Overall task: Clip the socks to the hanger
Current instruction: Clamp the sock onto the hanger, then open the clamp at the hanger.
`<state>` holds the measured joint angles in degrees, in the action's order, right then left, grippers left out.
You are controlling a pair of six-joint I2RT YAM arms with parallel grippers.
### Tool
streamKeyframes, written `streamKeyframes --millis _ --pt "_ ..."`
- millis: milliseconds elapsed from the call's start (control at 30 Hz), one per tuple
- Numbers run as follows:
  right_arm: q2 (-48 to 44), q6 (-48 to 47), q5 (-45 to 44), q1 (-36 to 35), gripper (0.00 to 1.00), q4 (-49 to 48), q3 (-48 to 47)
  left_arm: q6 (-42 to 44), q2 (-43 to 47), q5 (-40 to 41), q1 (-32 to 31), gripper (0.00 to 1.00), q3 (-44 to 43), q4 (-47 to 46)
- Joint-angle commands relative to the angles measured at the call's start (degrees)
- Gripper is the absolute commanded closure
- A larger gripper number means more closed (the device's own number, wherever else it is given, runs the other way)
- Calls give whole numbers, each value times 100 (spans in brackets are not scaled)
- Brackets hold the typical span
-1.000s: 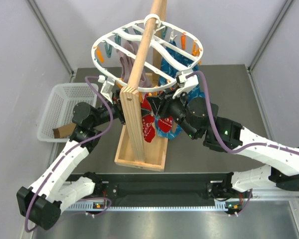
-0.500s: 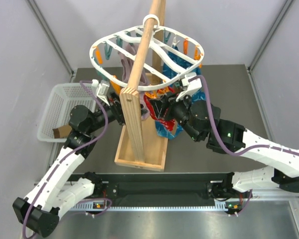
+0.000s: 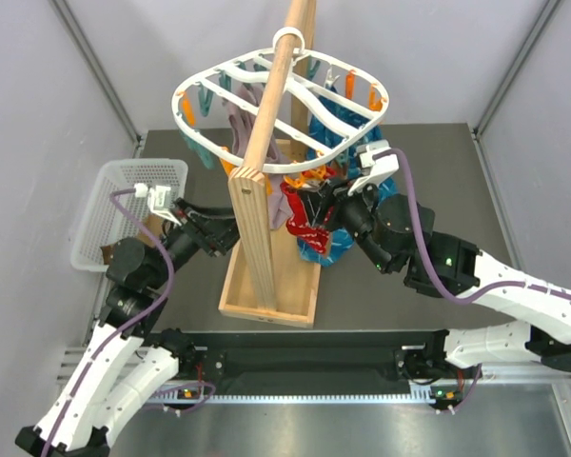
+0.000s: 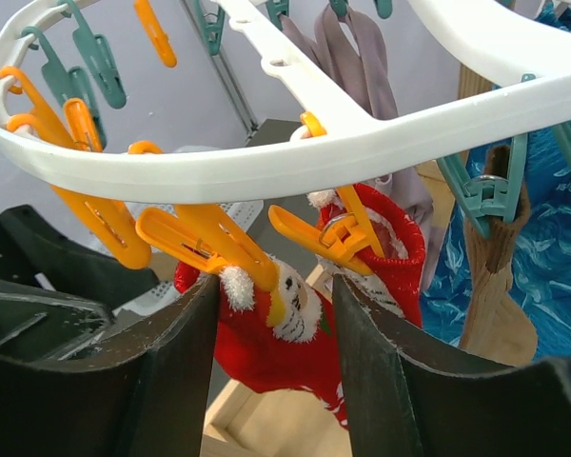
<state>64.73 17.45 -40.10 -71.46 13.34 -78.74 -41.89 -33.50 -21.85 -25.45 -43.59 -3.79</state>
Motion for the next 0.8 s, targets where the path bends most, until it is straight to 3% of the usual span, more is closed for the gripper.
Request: streamKeyframes --millis 0,167,433,533,767 --pt "-136 -102 -104 89 50 54 -89 -205 308 611 -21 39 149 -60" --pt "-92 -76 -121 106 50 142 -133 -240 406 446 -21 35 290 -445" --pt "-110 -101 37 141 47 151 -203 -408 -745 -206 -21 35 -535 -1061" --pt "-136 -145 46 168 47 160 -194 -539 -992 -452 -21 35 -501 -1779" --pt "-320 -163 55 194 47 63 -45 -706 -1537 -584 -21 34 -703 -2300"
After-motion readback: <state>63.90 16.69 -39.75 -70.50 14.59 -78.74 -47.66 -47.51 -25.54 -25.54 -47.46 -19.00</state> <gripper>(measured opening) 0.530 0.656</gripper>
